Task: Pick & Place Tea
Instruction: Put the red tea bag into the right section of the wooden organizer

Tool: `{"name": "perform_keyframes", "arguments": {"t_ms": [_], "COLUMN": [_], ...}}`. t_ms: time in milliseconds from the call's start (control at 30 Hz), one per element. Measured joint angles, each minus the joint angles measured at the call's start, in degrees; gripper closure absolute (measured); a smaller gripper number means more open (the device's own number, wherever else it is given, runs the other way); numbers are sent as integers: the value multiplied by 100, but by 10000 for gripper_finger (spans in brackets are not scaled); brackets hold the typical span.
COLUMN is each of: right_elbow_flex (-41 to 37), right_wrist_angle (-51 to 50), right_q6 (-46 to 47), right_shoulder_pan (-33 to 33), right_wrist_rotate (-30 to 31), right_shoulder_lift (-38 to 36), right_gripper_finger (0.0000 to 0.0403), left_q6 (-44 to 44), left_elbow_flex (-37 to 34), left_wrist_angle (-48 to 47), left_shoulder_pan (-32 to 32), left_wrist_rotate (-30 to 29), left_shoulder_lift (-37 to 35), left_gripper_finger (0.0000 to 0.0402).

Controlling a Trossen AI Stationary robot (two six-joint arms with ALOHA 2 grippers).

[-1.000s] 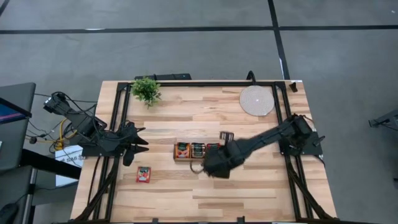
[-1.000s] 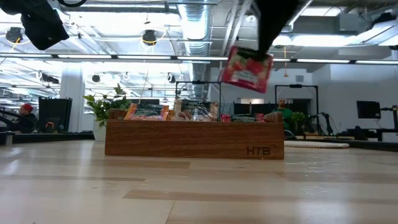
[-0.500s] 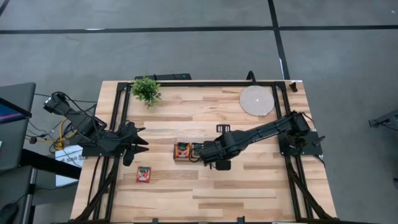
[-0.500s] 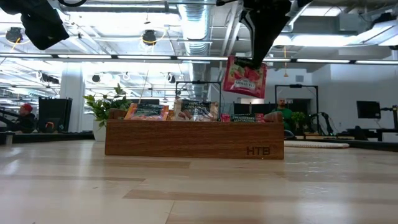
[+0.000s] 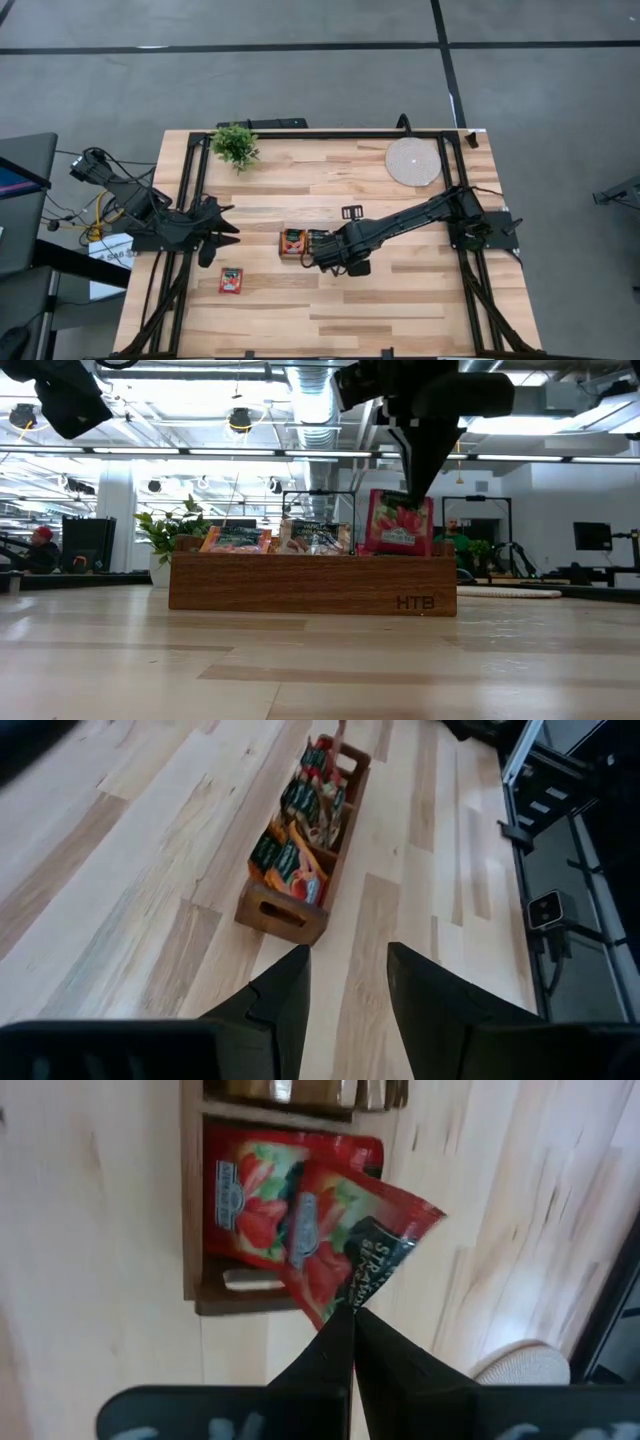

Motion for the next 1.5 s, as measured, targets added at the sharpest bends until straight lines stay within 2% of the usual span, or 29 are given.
{"name": "perform_keyframes", "arguments": {"t_ms": [1167,1500], "right_elbow_flex": [0,0], "right_wrist_angle": [313,423], "right_q6": [-156,-156], "right_shoulder_pan": [-96,-190], "right_wrist_rotate": [-326,-464], "right_shoulder_lift": [0,0], "right_gripper_finger": [401,327], "left_q6": [11,25], "left_elbow_flex": [0,0], "left_wrist_angle": [23,24], "left_shoulder_pan": [0,0], "left_wrist_rotate": [2,2], "left_shoulder_lift": [37,37], "left_gripper_finger": [276,276]}}
